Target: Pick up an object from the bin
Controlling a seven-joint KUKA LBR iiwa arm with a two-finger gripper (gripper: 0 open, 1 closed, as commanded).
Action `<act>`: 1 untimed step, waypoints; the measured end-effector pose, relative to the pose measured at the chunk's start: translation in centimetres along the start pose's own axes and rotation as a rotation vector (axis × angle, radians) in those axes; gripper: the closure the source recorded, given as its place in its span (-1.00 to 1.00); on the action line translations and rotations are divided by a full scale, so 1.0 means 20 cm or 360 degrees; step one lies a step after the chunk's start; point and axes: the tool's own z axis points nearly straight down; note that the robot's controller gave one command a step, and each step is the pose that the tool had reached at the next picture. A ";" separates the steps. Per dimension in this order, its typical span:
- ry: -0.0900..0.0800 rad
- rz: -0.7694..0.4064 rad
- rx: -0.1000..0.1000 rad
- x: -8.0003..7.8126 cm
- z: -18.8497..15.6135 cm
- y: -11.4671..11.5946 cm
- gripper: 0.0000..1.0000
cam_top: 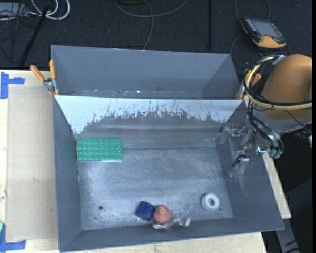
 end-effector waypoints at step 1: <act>-0.0002 -0.0020 -0.0004 0.08 0.16 0.32 -1.00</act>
Offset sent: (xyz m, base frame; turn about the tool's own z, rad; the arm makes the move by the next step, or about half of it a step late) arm -0.0157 0.0595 -0.0293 -0.0068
